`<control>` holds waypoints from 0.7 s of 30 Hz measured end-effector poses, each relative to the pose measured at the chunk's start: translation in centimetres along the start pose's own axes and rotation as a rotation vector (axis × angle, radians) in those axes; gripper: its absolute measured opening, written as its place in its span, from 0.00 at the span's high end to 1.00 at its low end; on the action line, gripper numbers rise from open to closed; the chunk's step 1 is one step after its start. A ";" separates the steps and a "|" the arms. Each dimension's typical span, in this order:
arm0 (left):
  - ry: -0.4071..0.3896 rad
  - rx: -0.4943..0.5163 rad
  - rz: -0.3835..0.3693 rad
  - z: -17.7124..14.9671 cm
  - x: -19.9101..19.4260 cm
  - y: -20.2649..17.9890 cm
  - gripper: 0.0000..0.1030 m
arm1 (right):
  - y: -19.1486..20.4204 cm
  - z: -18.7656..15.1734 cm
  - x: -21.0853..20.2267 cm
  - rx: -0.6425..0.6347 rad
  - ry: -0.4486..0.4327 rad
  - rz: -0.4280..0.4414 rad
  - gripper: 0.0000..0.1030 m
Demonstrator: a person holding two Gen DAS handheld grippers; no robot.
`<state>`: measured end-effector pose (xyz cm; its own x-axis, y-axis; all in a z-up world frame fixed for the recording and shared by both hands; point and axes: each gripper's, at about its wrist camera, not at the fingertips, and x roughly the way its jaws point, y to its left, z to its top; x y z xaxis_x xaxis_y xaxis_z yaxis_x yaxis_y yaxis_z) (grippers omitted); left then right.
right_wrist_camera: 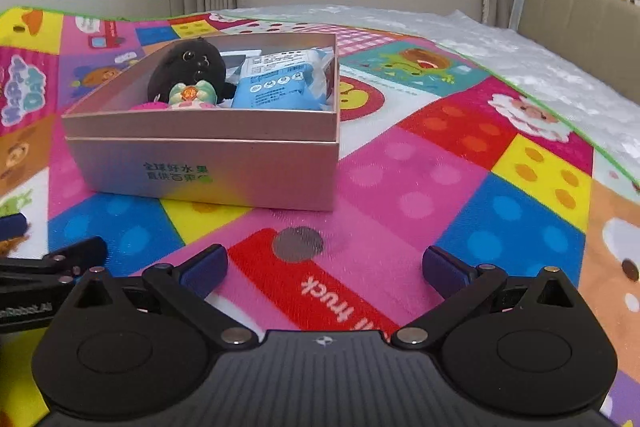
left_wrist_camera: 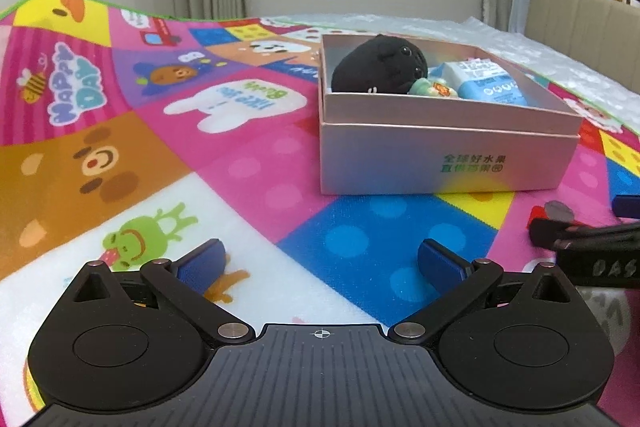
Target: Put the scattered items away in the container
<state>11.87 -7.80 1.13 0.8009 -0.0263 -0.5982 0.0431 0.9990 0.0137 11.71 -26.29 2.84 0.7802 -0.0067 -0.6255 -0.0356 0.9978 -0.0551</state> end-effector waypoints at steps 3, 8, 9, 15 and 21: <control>-0.002 -0.017 -0.014 -0.1 -0.1 0.3 0.00 | 0.1 -0.6 -0.2 -0.018 -0.032 -0.005 0.00; 0.000 -0.001 -0.001 0.0 -0.1 0.0 0.00 | -1.2 -0.4 0.0 0.051 -0.022 0.052 0.00; 0.000 0.000 0.001 0.0 -0.1 0.0 0.00 | -1.0 -0.4 0.0 0.044 -0.019 0.046 0.00; 0.003 -0.006 -0.006 0.0 -0.1 0.2 0.00 | -0.7 -0.4 0.1 0.036 -0.019 0.038 0.00; 0.003 -0.006 -0.005 0.0 0.0 0.1 0.00 | -0.8 -0.4 0.1 0.035 -0.019 0.037 0.00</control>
<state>11.84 -7.70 1.15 0.7989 -0.0311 -0.6007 0.0434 0.9990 0.0060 11.56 -27.12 2.49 0.7906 0.0316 -0.6115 -0.0436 0.9990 -0.0047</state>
